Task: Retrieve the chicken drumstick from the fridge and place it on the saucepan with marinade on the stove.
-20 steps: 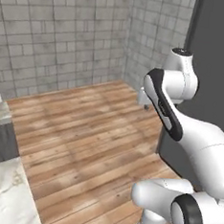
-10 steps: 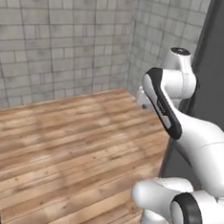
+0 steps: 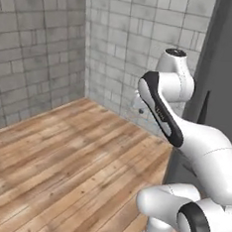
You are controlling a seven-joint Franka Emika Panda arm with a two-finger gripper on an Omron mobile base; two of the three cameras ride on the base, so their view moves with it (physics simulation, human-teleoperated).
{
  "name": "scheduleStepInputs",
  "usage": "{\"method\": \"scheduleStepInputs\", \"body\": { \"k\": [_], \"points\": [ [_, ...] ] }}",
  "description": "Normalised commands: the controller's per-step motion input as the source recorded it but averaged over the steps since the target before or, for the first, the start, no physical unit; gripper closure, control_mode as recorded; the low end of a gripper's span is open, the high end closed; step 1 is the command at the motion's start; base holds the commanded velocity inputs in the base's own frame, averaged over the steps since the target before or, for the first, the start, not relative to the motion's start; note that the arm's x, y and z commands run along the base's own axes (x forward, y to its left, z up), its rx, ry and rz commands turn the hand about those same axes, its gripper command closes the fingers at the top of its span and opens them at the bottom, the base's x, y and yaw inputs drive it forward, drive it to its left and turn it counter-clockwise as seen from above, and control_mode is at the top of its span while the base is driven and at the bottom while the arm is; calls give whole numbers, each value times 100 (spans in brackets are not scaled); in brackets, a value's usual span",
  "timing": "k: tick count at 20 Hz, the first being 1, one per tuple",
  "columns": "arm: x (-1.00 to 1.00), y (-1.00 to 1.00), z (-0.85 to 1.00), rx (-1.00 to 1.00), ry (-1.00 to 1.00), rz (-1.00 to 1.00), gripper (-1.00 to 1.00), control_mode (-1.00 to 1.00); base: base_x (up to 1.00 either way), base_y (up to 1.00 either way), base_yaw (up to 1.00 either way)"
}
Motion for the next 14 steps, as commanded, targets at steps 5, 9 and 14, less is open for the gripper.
{"method": "scheduleStepInputs", "body": {
  "k": [5, 9, 14],
  "points": [
    [0, 0, 0, 0, 0, 0, -100, 100, 11, 43, -89],
    [0, 0, 0, 0, 0, 0, -100, 100, 3, 28, -96],
    [0, 0, 0, 0, 0, 0, -100, 100, 17, 33, -91]
  ]
}}
